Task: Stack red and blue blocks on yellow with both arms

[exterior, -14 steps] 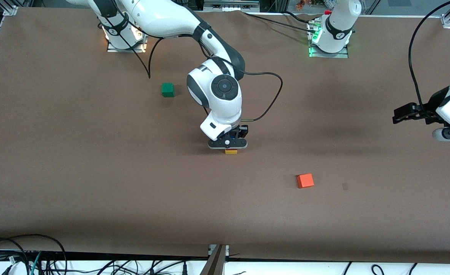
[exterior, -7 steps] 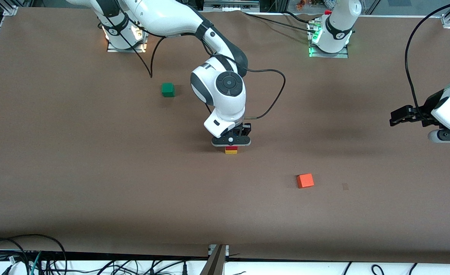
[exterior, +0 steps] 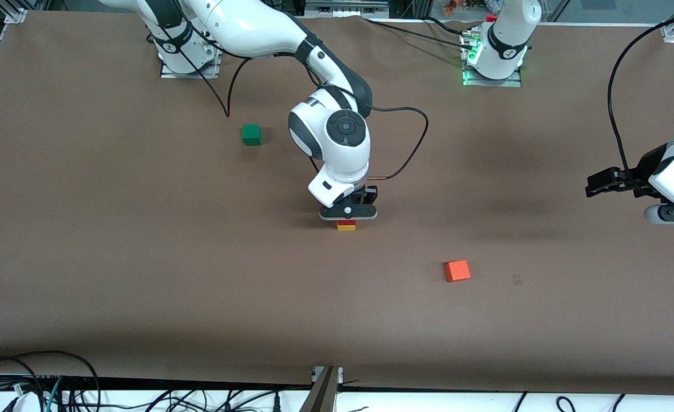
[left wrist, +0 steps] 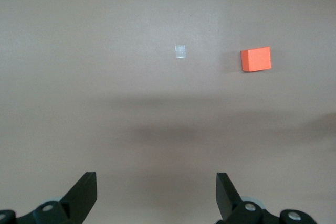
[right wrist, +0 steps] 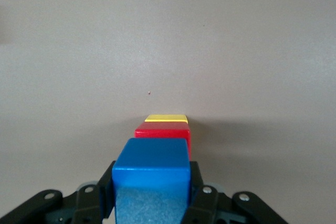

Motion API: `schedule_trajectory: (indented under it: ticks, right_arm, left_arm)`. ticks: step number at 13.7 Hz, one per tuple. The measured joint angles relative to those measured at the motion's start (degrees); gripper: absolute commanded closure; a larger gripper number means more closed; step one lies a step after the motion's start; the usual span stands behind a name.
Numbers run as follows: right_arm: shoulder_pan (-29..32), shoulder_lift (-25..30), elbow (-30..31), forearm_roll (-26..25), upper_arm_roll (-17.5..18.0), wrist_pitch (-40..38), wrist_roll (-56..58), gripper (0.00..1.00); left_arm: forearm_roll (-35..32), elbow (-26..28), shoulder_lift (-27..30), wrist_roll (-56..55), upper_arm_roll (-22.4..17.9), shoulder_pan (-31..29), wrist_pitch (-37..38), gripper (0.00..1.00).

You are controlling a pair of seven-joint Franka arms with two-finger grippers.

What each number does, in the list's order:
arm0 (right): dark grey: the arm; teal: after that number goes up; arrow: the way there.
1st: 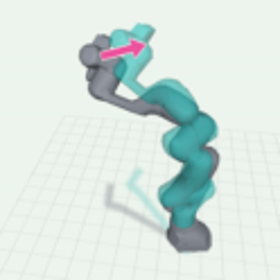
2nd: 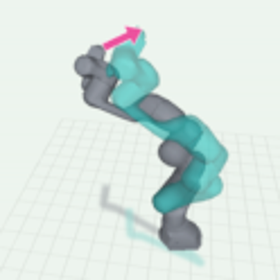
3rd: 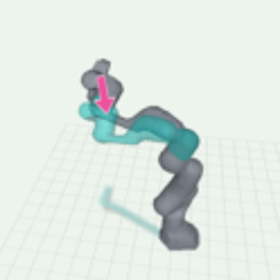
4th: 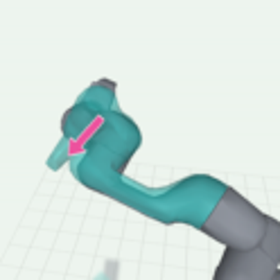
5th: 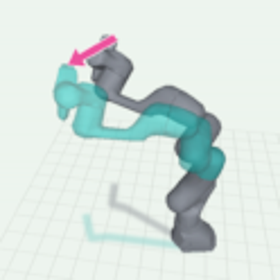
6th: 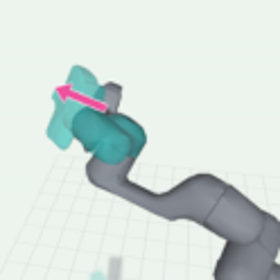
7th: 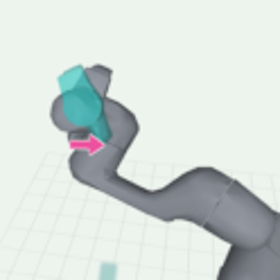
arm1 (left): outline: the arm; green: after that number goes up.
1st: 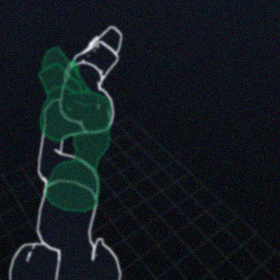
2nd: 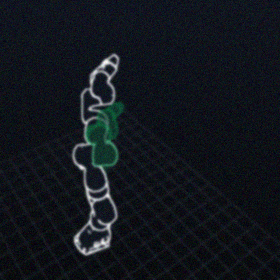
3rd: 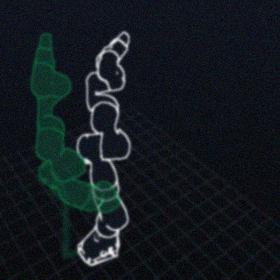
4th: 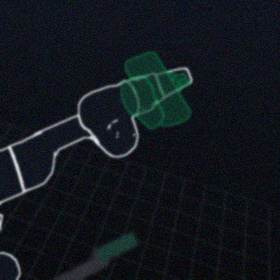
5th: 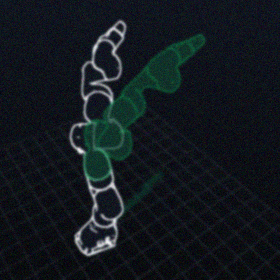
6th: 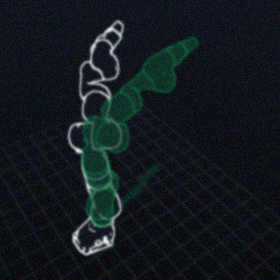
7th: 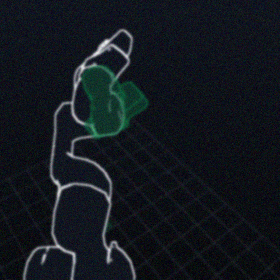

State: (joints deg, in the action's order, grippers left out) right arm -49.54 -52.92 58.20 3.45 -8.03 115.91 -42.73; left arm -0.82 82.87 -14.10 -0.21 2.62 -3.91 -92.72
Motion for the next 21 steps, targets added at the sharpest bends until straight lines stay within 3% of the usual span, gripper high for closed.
schedule_trajectory:
  ticks: [10,14,16,18,21]
  right_arm:
    - [-0.01,0.00,-0.03,-0.07,-0.02,0.02,-0.01,0.67]
    - [-0.01,-0.04,-0.04,-0.53,-0.03,0.02,-0.01,0.58]
    - [-0.02,-0.04,-0.05,-0.98,-0.03,0.06,-0.01,0.44]
    - [-0.02,-0.04,-0.04,-1.10,-0.04,0.13,-0.02,0.00]
    - [-0.02,-0.05,-0.05,-1.14,-0.15,0.15,-0.03,0.00]
  left_arm:
    - [0.09,-0.33,0.00,-0.01,0.54,0.22,0.00,0.00]
    - [0.10,-0.34,0.00,-0.01,0.21,-0.06,0.00,0.00]
    - [0.10,-0.34,0.00,-0.01,0.05,-0.12,0.00,0.00]
    - [0.10,-0.34,0.00,-0.01,0.11,-0.08,0.00,0.00]
    - [0.10,-0.34,0.00,-0.01,0.35,-0.02,0.00,0.00]
